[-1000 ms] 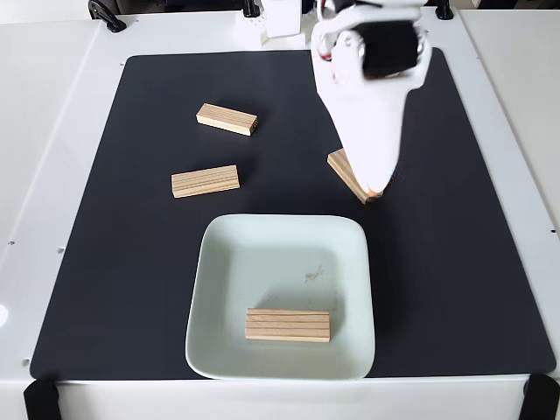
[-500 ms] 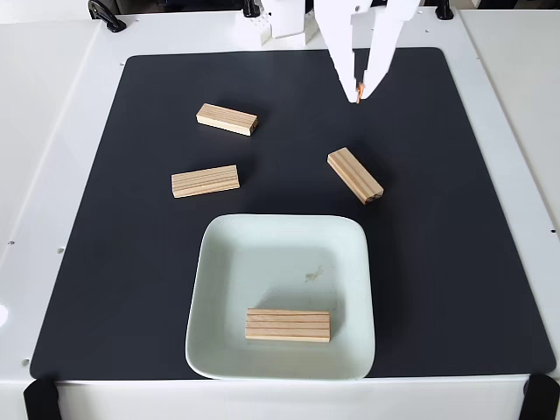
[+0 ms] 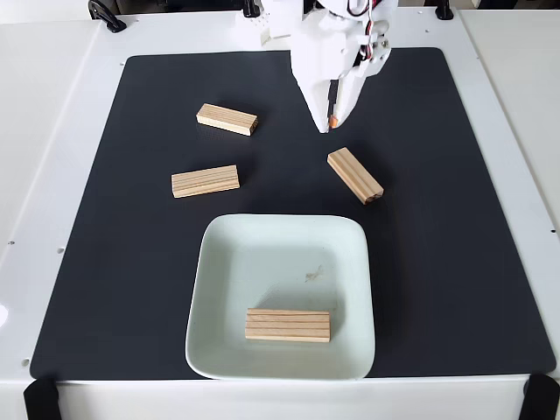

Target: Pick up the wooden block and place them on the plate.

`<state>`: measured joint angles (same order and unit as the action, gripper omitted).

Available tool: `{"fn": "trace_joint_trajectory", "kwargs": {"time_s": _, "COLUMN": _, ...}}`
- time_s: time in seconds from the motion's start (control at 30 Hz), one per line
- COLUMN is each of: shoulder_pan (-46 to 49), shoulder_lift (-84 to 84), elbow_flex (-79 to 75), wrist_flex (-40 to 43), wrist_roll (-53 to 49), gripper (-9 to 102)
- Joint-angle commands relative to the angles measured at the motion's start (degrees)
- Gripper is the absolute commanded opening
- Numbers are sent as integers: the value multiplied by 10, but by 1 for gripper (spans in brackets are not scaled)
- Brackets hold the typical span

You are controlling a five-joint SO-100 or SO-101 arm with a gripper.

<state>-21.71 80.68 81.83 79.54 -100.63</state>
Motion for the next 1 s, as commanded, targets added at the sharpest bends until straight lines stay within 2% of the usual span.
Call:
{"fn": "trace_joint_trajectory", "kwargs": {"time_s": 0.0, "shoulder_pan": 15, "shoulder_lift": -18, "elbow_flex": -43, "wrist_flex": -25, "wrist_roll": -5, "gripper": 31}}
{"fn": "trace_joint_trajectory", "kwargs": {"time_s": 0.1, "shoulder_pan": 17, "shoulder_lift": -38, "elbow_flex": -57, "wrist_flex": -36, "wrist_roll": -6, "gripper": 46}}
{"fn": "trace_joint_trajectory", "kwargs": {"time_s": 0.17, "shoulder_pan": 22, "shoulder_lift": -47, "elbow_flex": -64, "wrist_flex": -36, "wrist_roll": -6, "gripper": 49}}
{"fn": "trace_joint_trajectory", "kwargs": {"time_s": 0.5, "shoulder_pan": 25, "shoulder_lift": -90, "elbow_flex": -82, "wrist_flex": -36, "wrist_roll": -22, "gripper": 45}}
{"fn": "trace_joint_trajectory", "kwargs": {"time_s": 0.97, "shoulder_pan": 11, "shoulder_lift": -191, "elbow_flex": -183, "wrist_flex": -35, "wrist_roll": -19, "gripper": 45}}
